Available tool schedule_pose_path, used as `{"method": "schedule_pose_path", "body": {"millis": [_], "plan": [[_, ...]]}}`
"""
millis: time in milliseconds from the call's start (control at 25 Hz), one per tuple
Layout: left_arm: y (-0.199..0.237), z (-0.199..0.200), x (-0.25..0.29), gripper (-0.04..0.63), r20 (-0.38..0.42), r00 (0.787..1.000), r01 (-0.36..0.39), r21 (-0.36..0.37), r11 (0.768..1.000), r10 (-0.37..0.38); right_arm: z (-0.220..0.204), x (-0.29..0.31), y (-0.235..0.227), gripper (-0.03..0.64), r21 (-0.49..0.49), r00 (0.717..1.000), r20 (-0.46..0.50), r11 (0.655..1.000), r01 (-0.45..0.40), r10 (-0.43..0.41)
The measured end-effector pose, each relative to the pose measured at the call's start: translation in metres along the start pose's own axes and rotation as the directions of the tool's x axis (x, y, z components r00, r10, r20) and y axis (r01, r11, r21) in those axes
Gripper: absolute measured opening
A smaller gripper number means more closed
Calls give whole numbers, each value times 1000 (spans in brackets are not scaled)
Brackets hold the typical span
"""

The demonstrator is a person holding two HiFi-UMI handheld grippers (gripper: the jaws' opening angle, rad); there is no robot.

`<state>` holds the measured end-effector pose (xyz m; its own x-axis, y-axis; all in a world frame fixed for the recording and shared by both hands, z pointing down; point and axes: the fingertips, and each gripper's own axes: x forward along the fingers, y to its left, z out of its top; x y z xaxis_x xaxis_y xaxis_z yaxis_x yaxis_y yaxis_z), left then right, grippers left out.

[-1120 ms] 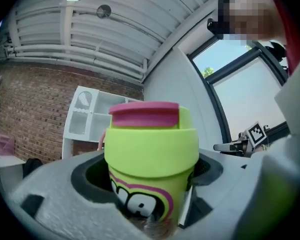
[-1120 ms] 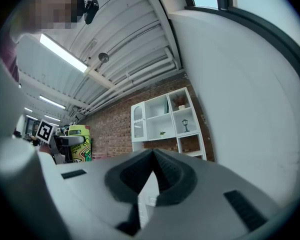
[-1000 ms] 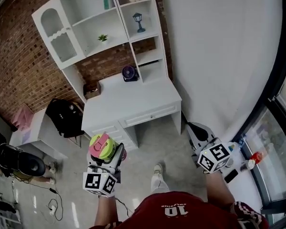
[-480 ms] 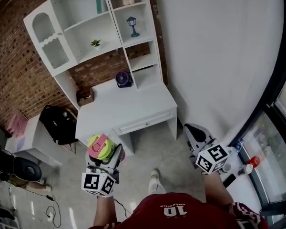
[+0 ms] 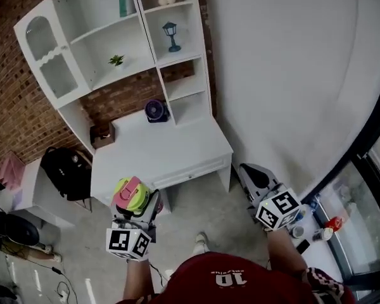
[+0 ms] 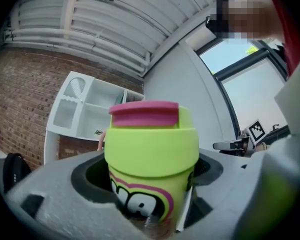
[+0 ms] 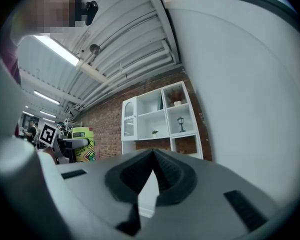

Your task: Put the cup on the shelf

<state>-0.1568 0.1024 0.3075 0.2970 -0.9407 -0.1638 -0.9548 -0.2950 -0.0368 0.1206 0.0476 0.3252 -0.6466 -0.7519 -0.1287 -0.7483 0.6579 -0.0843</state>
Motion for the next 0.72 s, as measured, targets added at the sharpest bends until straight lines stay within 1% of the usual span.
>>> {"method": "schedule_pose_path", "body": {"millis": [240,400,720], "plan": [[44,-13,51,422,-11,1000,9,-15,1000,-9,0,59,-18,5,-6,1000,-9,1000,26,-26],[74,-15,80,422,-15,1000,12,-13,1000,-13,1,102,-18,5,-21,1000,-15,999,26,-26],[137,-36,130,422,-34,999,41,-5,999,-41,-2,189,-18,5,-33,999,-30,999,21,-22]]}}
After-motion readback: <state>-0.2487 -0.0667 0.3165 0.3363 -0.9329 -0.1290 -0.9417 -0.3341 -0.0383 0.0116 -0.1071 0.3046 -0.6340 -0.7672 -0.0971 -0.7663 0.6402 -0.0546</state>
